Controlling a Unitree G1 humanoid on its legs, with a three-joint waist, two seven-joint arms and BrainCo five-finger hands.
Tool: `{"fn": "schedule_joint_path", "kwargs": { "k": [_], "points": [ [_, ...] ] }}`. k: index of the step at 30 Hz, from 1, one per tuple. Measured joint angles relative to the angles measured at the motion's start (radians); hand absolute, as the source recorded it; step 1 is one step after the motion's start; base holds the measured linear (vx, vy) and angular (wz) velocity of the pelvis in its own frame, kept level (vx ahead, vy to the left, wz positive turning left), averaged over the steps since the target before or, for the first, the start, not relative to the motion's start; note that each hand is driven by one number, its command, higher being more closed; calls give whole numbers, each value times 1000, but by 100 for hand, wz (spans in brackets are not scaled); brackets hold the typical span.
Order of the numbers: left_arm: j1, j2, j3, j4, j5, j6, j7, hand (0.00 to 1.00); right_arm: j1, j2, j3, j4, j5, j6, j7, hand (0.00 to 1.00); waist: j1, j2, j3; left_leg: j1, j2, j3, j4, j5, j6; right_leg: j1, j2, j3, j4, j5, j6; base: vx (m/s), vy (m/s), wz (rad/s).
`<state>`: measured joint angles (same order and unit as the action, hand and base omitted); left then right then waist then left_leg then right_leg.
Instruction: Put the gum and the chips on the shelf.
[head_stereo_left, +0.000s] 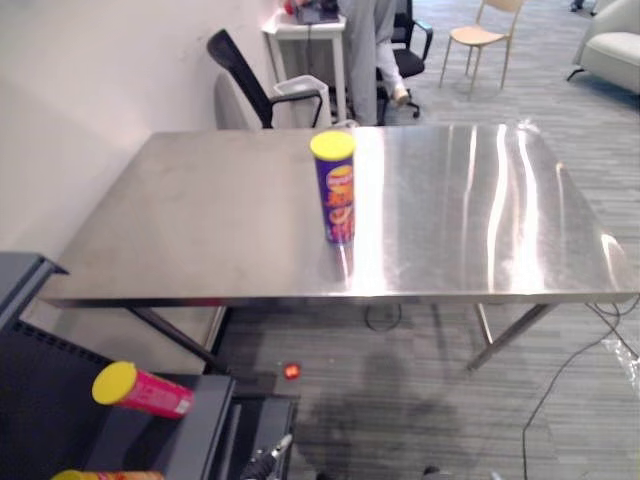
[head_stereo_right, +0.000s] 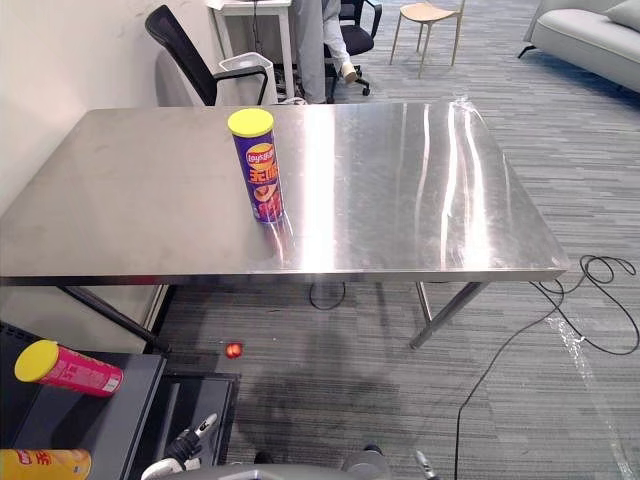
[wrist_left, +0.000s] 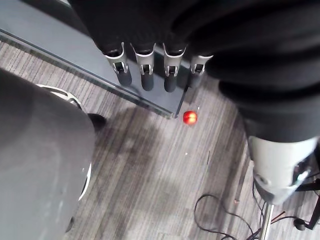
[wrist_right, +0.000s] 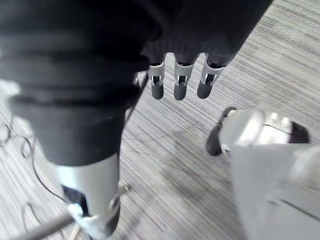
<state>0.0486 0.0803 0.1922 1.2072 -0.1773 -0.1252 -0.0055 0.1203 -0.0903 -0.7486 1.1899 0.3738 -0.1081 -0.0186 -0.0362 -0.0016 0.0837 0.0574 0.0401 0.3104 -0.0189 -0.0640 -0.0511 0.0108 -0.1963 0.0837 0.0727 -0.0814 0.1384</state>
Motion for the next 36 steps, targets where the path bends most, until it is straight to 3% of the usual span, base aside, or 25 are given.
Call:
{"fn": "schedule_joint_path", "kwargs": {
  "k": [4, 5, 6, 9, 11, 13, 16, 20, 25, 29, 36],
  "points": [
    [14, 0, 16, -15, 4, 1, -1, 0, -33, -94, -199, -37, 32, -7, -34, 0, 10, -8, -6, 14, -12, -6, -78, 55, -1, -1, -4, -39, -41, -5, 9, -119, -96, 5],
    [35, -1, 40, -17, 4, 0, 0, 0, -80, -235, -330, -124, 100, -46, -94, 0, 8, 6, -19, 13, -8, -20, -84, 66, -7, 8, 3, -61, -50, -14, 7, -200, -118, 17],
    [38, 0, 50, -17, 4, 0, 0, 0, -96, -254, -332, -124, 101, -56, -106, 0, 8, 2, -22, 13, -7, -23, -84, 66, -8, 10, 3, -65, -52, -14, 7, -181, -108, 17],
    [41, 4, 53, -17, 4, 0, 0, 0, -128, -248, -332, -167, 106, -54, -116, 0, 7, -4, -27, 7, -8, -25, -84, 66, -8, 9, 1, -68, -56, -13, 8, -6, -15, 3],
    [45, 1, 59, -17, 5, 1, 0, 0, -126, -203, -312, -360, 106, -47, -145, 0, 1, 0, -31, -1, -7, -25, -82, 66, -8, 2, -2, -68, -57, -7, 18, 22, -6, -1],
    [59, -1, 84, -22, 10, 4, 0, 0, -135, -193, -261, -631, 55, -83, -218, 0, -14, 1, -33, -4, -10, -21, -78, 62, -10, -3, -3, -63, -54, -2, 24, 60, -8, -2],
    [69, 6, 91, -36, 29, 4, 0, 0, -176, -197, -263, -752, 15, -147, -265, 0, -13, -6, -45, -4, -5, -22, -78, 61, -12, -1, 6, -65, -56, -2, 24, 59, -30, 0],
    [73, 3, 98, -59, 44, 4, 0, 0, -196, -126, -234, -917, -41, -159, -302, 0, -13, -21, -53, -4, 7, -24, -78, 60, -14, 0, 16, -72, -54, -1, 24, 23, -48, 1],
    [73, -29, 108, -70, 58, 4, -1, 0, -176, -61, -135, -1161, -100, -166, -276, 0, -13, -14, -80, -16, 13, -32, -80, 60, -14, -5, 16, -75, -54, 0, 25, -15, -31, 3],
    [73, -38, 107, -74, 74, 4, -4, 0, -149, -52, -23, -1322, -101, -185, -179, 0, -13, -16, -92, -21, 17, -47, -84, 66, -16, -6, 20, -83, -54, 4, 21, -54, -28, 7],
    [81, -37, 93, -79, 74, 3, -12, 0, -118, -52, 99, -1387, -97, -188, -75, 0, -13, -25, -104, -37, 17, -78, -84, 85, -14, -5, 20, -113, -52, 4, 21, -42, -21, 12]
  ]
}}
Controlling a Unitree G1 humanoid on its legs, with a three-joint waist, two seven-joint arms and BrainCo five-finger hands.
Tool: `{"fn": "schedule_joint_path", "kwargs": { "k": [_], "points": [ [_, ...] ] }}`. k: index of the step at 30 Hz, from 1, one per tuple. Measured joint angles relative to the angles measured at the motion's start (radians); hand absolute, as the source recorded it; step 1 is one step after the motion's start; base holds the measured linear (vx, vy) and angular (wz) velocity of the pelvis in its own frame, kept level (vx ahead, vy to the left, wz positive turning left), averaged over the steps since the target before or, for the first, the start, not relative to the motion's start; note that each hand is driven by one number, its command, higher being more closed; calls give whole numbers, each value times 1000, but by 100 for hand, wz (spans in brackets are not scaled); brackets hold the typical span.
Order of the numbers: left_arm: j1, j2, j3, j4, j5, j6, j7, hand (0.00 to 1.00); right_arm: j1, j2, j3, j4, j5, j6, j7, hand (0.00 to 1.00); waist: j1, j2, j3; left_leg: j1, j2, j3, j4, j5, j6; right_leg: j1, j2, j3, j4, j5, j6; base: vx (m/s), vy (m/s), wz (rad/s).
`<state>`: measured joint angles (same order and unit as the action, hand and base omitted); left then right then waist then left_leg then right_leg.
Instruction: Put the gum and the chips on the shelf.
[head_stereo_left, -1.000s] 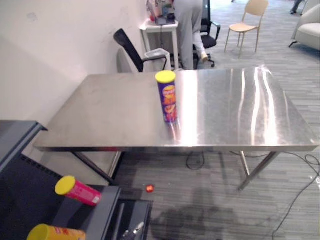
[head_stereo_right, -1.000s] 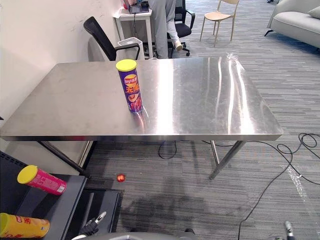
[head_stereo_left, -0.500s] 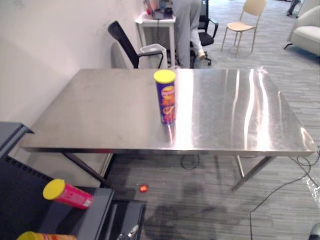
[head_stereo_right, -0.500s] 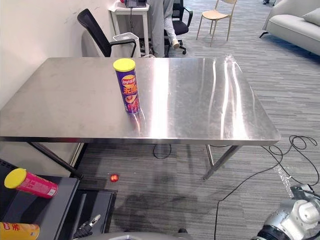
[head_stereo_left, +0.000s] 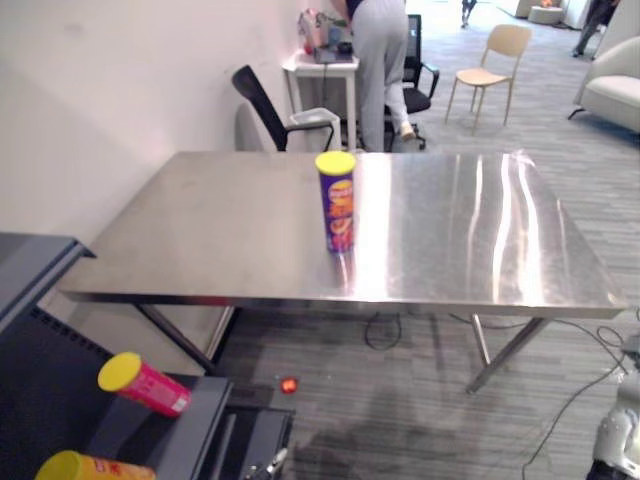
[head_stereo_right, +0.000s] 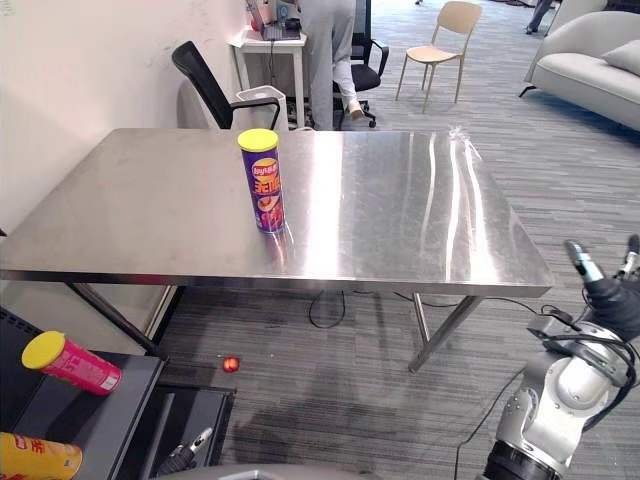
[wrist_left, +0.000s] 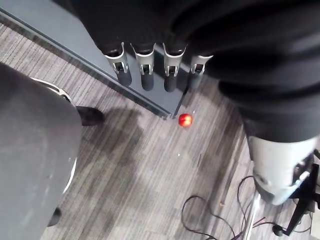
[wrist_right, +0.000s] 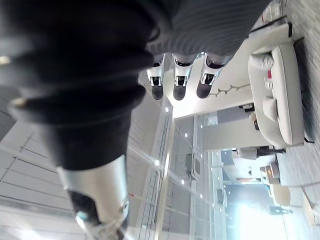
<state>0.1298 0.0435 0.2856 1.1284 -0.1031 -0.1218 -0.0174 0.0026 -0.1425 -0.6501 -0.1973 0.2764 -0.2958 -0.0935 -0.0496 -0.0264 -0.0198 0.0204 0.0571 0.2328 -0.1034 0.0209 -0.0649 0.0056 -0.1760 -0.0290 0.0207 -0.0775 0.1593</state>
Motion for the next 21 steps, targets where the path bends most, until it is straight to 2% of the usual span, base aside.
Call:
{"fn": "schedule_joint_path", "kwargs": {
  "k": [7, 16, 21],
  "points": [
    [12, -1, -16, -25, 0, 0, -4, 0, 0, -1, 134, 0, 0, 5, 52, 0, 8, -5, 2, -6, 2, -36, -1, 18, 1, 15, 2, -36, 0, 2, -3, -38, -15, 15],
    [12, 2, -24, -35, -1, -4, -8, 0, -25, -4, 232, 55, 0, 10, 53, 0, 27, -15, 5, -21, -6, -82, -1, 33, 2, 31, 2, -87, -5, 3, -6, -26, 1, 15],
    [12, 4, -25, -48, -1, -4, -8, 0, -68, -5, 272, 116, -1, 30, 51, 0, 36, -21, 10, -35, -10, -98, -1, 34, 1, 33, -1, -103, -14, 3, -6, 0, 8, 12]
  ]
}}
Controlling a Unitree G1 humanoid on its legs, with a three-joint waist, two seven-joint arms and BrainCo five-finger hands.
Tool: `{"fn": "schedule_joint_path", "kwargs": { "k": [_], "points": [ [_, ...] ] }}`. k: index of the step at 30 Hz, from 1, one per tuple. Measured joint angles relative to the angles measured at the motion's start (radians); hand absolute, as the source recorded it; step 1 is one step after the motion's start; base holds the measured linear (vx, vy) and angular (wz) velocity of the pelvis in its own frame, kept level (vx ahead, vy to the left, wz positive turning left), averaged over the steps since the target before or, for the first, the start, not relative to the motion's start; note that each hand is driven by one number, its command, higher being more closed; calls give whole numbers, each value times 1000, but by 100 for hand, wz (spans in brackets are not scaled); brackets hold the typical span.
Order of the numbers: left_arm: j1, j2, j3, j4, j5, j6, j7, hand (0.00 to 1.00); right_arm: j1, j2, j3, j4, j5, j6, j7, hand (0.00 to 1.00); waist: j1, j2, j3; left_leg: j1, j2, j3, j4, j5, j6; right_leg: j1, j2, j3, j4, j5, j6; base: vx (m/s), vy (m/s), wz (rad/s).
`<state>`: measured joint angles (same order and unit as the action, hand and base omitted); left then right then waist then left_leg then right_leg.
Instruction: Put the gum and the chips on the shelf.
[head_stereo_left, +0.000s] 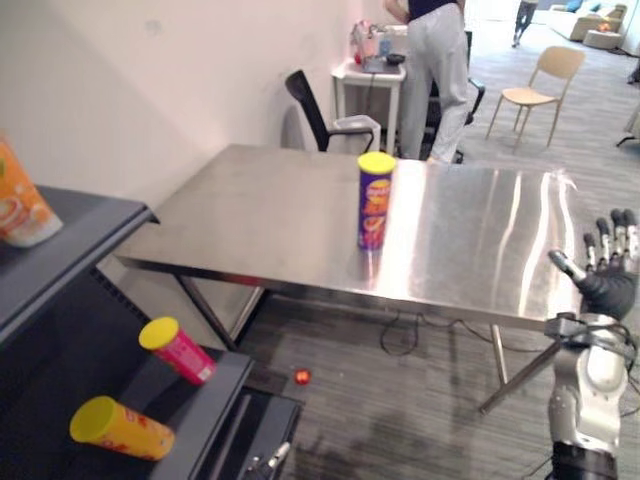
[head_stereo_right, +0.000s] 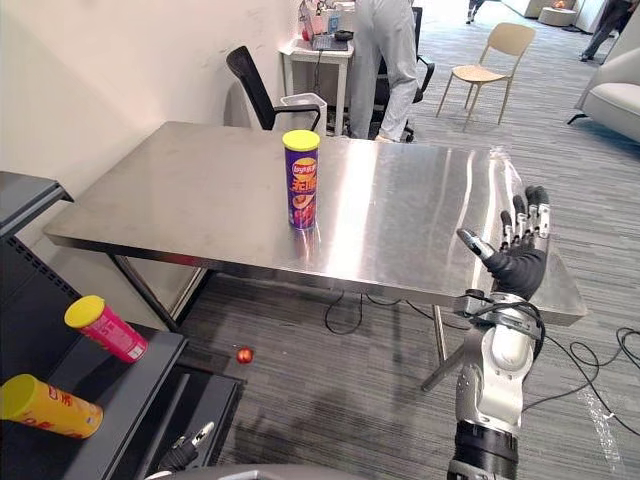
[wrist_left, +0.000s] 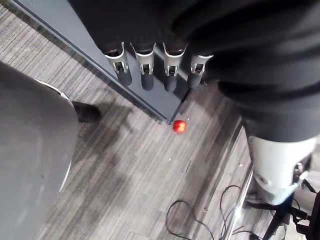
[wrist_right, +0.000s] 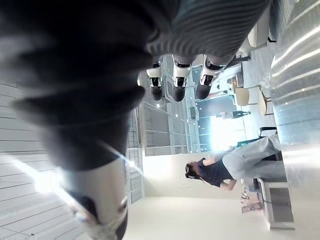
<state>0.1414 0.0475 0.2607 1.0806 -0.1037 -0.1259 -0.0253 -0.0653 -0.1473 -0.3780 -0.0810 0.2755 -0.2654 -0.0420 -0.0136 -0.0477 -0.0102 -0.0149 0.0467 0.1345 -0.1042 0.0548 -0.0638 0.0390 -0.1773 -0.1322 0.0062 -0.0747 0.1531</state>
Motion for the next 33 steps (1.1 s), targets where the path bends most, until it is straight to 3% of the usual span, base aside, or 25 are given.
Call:
{"fn": "schedule_joint_path", "kwargs": {
  "k": [4, 17, 33],
  "points": [
    [-2, 2, 0, -22, 0, -1, 0, 0, -18, 0, 5, 26, -1, 14, -1, 0, 19, -3, 7, -1, 0, -9, 0, 1, 0, 6, 1, -10, -5, 0, 0, 30, -8, 6],
    [-19, 3, -15, -26, 0, -1, 1, 0, -106, -8, 38, 110, -3, 28, -22, 0, 34, 7, 43, 0, -2, -23, 0, 1, 0, 22, 1, -29, -11, 0, 0, 14, -5, 3],
    [-29, 4, -30, -52, -8, -1, 0, 0, -259, -42, 187, 242, -4, 56, -18, 0, 55, 10, 82, -1, -3, -32, 0, 2, 0, 26, 1, -37, -11, 0, 0, -4, -2, 1]
  ]
}}
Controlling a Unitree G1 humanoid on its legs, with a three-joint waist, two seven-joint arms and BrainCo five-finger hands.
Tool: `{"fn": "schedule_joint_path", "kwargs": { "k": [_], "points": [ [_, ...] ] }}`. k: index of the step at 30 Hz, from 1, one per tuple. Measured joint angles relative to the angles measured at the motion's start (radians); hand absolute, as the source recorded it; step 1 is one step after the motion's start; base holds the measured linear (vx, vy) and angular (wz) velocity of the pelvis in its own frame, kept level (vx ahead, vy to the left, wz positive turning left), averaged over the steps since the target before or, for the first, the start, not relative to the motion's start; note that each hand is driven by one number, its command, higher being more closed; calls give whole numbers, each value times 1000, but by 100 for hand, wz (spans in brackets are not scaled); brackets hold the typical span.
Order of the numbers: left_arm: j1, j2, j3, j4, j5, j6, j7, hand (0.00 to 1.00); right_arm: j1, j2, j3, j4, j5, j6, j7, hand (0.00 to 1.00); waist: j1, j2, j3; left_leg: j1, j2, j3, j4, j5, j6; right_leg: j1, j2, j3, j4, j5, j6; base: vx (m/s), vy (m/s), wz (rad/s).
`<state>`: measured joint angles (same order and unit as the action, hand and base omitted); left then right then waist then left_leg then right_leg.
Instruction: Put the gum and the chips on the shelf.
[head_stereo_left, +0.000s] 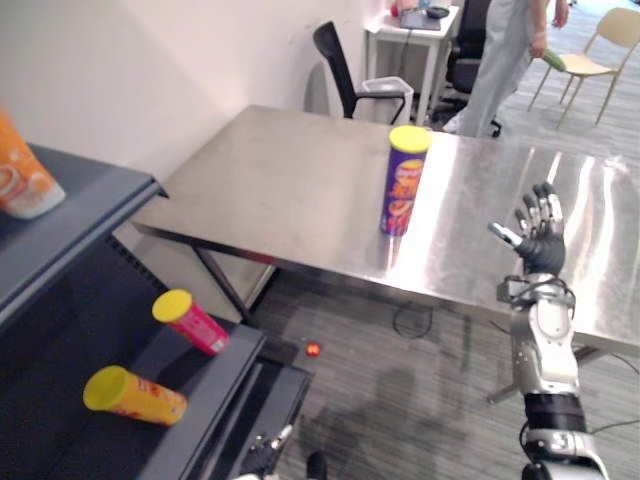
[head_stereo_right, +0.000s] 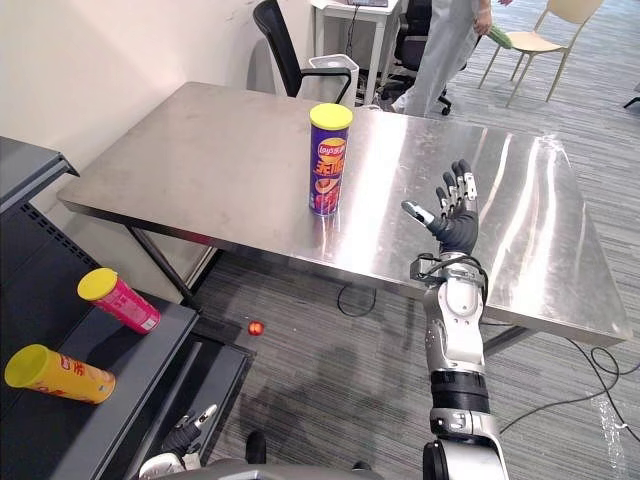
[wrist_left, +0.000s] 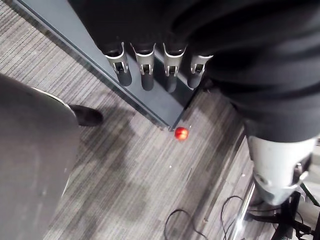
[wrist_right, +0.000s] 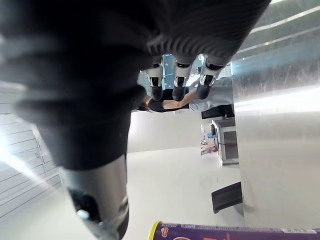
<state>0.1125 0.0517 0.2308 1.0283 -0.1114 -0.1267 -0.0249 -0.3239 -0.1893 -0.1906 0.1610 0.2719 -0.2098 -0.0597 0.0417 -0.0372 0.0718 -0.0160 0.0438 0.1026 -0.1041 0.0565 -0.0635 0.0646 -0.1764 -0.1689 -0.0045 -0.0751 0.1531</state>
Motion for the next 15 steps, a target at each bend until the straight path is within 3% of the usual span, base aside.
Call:
{"fn": "schedule_joint_path", "kwargs": {
  "k": [15],
  "points": [
    [-10, 0, -11, -21, -4, -1, 5, 0, -77, 1, 43, 73, -33, 17, -20, 0, 26, -1, 31, 0, -2, -16, 0, 0, 0, 11, 0, -17, -4, 0, 0, -2, -3, 2]
  ]
}}
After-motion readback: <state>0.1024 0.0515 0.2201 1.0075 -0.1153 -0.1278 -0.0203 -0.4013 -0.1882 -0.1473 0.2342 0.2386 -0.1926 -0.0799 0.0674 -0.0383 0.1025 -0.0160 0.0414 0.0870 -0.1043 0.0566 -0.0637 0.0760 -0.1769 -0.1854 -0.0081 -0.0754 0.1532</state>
